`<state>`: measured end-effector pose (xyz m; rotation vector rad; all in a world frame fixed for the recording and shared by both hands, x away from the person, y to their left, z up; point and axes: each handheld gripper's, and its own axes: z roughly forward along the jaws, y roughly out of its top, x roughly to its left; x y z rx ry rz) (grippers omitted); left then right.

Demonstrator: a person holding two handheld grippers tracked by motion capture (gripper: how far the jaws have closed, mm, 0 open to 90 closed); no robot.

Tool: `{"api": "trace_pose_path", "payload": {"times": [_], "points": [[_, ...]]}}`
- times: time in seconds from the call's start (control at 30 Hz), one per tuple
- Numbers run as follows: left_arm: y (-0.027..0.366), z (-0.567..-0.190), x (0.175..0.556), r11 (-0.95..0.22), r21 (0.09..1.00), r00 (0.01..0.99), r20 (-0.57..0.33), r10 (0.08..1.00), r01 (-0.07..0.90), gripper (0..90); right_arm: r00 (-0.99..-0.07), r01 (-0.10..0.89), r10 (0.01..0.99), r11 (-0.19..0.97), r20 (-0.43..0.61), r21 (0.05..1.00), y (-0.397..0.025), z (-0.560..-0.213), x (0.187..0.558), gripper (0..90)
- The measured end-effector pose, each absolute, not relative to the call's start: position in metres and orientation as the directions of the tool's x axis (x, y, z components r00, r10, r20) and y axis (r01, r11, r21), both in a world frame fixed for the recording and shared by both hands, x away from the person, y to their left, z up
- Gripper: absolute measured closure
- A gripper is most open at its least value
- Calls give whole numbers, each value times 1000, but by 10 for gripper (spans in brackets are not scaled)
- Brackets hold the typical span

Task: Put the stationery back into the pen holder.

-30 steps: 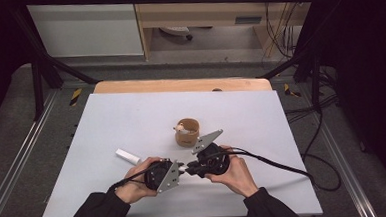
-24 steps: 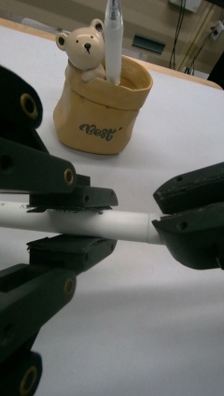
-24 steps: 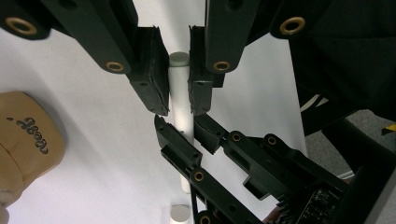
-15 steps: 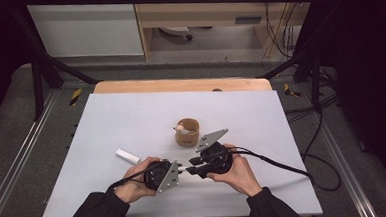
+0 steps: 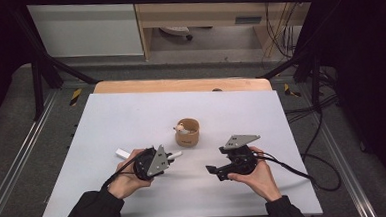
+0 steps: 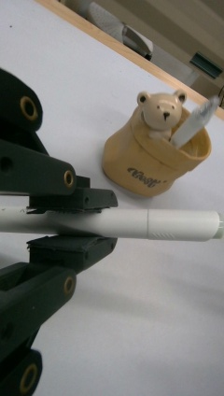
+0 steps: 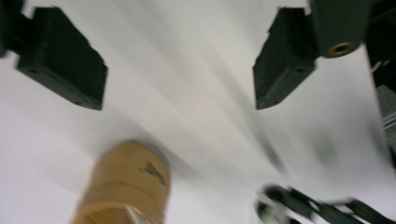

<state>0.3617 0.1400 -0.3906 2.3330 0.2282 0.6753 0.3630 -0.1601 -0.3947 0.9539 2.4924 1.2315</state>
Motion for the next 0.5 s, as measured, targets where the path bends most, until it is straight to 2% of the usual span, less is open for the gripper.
{"api": "trace_pose_path", "payload": {"times": [0.27,0.5], "points": [[151,-374,369,-618,782,840,281,464,80,778,-694,531,710,393,120,751,-192,-415,363,53],[154,-356,381,-486,860,802,177,570,156,778,-638,570,756,337,146,749,-216,-430,361,10]]}}
